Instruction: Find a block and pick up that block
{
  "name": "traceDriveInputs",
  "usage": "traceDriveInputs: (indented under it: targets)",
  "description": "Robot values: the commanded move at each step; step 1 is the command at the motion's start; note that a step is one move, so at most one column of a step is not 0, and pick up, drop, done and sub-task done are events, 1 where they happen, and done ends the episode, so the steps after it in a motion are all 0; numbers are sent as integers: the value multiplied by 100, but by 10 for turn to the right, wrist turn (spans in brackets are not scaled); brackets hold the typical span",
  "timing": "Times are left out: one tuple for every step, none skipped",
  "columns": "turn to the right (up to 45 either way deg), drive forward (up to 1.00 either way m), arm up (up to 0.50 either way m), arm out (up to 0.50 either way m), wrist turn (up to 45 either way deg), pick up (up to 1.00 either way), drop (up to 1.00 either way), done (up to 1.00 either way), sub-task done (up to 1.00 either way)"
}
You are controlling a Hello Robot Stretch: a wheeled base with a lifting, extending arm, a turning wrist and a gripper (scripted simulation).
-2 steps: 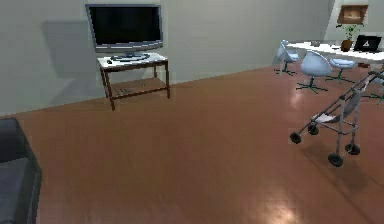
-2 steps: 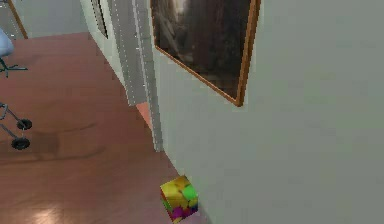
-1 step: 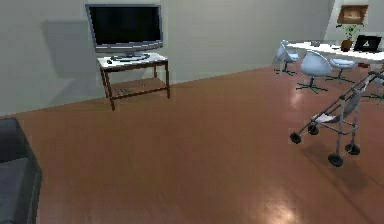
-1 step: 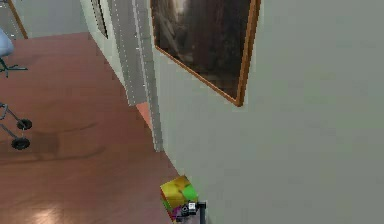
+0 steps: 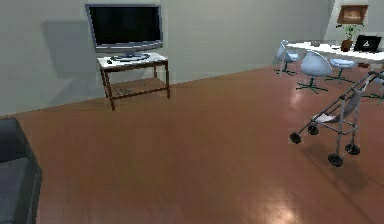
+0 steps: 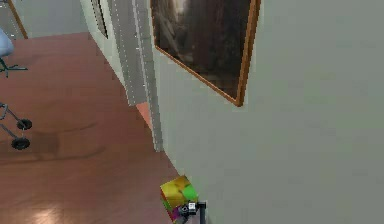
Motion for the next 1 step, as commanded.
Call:
traceDriveInputs:
  targets:
    - [0, 0, 0, 0, 450, 0, 0, 0, 0]
